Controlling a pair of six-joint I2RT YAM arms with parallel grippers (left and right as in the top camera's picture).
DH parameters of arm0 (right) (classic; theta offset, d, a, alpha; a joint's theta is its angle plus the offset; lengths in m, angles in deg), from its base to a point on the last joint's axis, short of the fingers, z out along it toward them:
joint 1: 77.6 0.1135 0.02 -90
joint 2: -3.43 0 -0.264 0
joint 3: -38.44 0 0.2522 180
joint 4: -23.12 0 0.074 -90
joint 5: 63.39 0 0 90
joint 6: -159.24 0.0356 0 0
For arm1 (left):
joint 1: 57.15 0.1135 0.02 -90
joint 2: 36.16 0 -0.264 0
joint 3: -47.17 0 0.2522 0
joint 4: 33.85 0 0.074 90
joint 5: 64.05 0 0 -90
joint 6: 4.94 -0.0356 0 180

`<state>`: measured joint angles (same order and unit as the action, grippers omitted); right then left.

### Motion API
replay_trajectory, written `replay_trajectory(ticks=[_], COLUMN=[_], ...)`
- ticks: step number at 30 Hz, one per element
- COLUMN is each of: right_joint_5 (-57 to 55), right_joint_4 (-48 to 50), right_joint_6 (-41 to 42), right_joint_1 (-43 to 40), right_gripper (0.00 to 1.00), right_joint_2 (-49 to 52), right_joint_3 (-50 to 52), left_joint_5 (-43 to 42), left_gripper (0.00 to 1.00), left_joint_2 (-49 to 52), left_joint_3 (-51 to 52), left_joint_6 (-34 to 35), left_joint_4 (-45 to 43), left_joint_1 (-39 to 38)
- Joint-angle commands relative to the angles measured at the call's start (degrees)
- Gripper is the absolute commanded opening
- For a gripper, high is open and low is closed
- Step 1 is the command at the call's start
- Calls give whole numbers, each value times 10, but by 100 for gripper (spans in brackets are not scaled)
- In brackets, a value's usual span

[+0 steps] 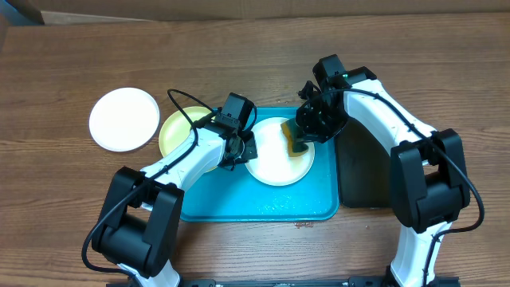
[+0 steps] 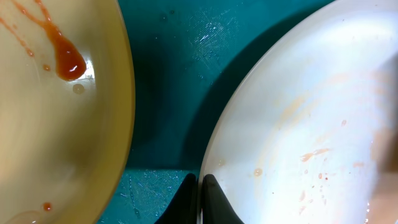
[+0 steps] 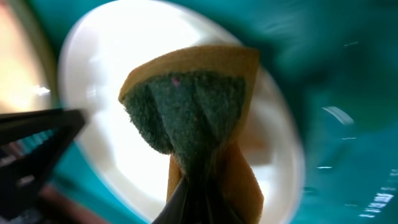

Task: Clean dirty plates on tray and stack at the side
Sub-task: 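Scrub the white plate with the sponge while left gripper holds rim, then carry the sponge right and lower it into the black tray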

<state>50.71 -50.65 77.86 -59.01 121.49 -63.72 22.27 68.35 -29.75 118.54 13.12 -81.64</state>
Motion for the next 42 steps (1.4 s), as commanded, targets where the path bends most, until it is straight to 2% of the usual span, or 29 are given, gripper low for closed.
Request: replay_trajectory(ticks=[1, 6, 12, 18, 25, 30, 35, 42], right_joint_5=[-93, -94, -38, 94, 193, 202, 210, 241], right_joint_4=[12, 62, 138, 156, 198, 179, 106, 58], right_joint_6=[-16, -14, -11, -12, -12, -9, -10, -17], right_joint_1=[5, 5, 5, 9, 23, 11, -5, -37], right_gripper=[4, 4, 4, 4, 4, 4, 4, 4], right_joint_2=[-22, -22, -22, -22, -22, -23, -26, -30], right_joint_3=[-4, 35, 101, 115, 111, 70, 17, 13], left_joint_5=[-4, -4, -4, -4, -4, -4, -4, -4], left_gripper=[5, 5, 5, 5, 5, 5, 5, 6], left_joint_2=[7, 7, 7, 7, 7, 7, 7, 7], left_joint_3=[-7, -7, -7, -7, -6, -7, -7, -7], left_joint_6=[-3, -3, -3, -3, -3, -3, -3, -5], left_joint_4=[2, 0, -1, -2, -2, -2, -2, -2], left_joint_1=[-2, -2, -2, -2, -2, -2, -2, -2])
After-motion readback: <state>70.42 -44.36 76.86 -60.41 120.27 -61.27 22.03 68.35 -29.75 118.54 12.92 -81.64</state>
